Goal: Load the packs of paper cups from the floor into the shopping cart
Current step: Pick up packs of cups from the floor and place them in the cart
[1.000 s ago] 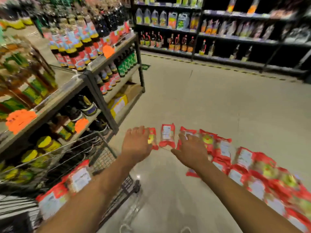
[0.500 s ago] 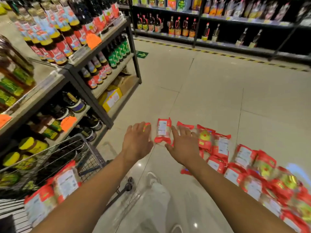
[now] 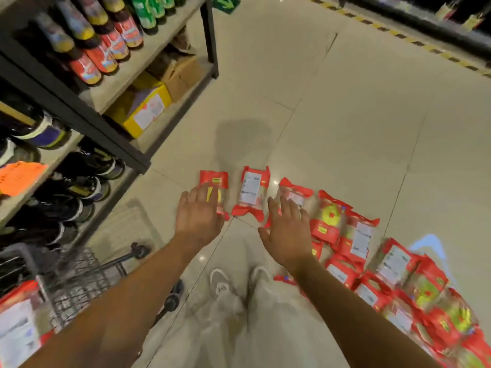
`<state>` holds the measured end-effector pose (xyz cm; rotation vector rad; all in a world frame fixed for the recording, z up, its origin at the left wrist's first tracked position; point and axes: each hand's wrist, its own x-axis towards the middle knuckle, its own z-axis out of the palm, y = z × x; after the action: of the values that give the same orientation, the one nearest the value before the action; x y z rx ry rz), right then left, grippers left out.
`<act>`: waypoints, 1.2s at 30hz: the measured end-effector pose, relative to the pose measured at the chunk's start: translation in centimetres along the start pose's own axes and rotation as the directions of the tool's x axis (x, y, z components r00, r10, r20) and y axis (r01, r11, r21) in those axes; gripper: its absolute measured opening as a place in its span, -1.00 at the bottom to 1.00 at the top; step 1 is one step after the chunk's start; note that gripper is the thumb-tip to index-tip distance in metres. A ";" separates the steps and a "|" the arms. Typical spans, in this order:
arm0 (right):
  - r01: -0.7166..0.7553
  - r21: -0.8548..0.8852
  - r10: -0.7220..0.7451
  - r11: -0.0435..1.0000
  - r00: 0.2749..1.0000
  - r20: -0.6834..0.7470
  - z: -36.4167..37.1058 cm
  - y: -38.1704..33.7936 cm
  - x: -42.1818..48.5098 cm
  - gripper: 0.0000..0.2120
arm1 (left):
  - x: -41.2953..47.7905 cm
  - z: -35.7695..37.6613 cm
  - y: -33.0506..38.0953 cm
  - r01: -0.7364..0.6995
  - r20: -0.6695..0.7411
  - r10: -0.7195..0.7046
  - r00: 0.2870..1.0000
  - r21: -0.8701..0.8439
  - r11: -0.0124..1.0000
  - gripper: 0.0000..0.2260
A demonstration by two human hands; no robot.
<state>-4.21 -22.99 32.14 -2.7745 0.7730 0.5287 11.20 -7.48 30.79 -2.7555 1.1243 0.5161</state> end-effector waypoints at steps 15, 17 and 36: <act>-0.084 0.265 0.034 0.961 0.982 0.188 38.9 10.0 33.9 -0.21 | 27.1 40.8 -7.6 0.451 0.355 -0.326 0.876 -0.366 0.814 -0.07; -0.217 0.471 0.147 0.855 0.972 0.182 41.8 10.8 37.0 -0.26 | 30.2 45.8 -9.6 0.548 0.407 -0.374 0.833 -0.525 0.651 0.01; -0.131 0.839 0.083 0.528 0.991 0.102 20.8 5.9 28.5 -0.25 | 16.9 25.2 -6.7 0.433 0.412 -0.646 0.642 -0.891 -0.138 -0.49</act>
<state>9.52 -34.86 1.30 -1.7835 0.8804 0.1425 20.39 -7.80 1.12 -3.8441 -1.1444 1.1695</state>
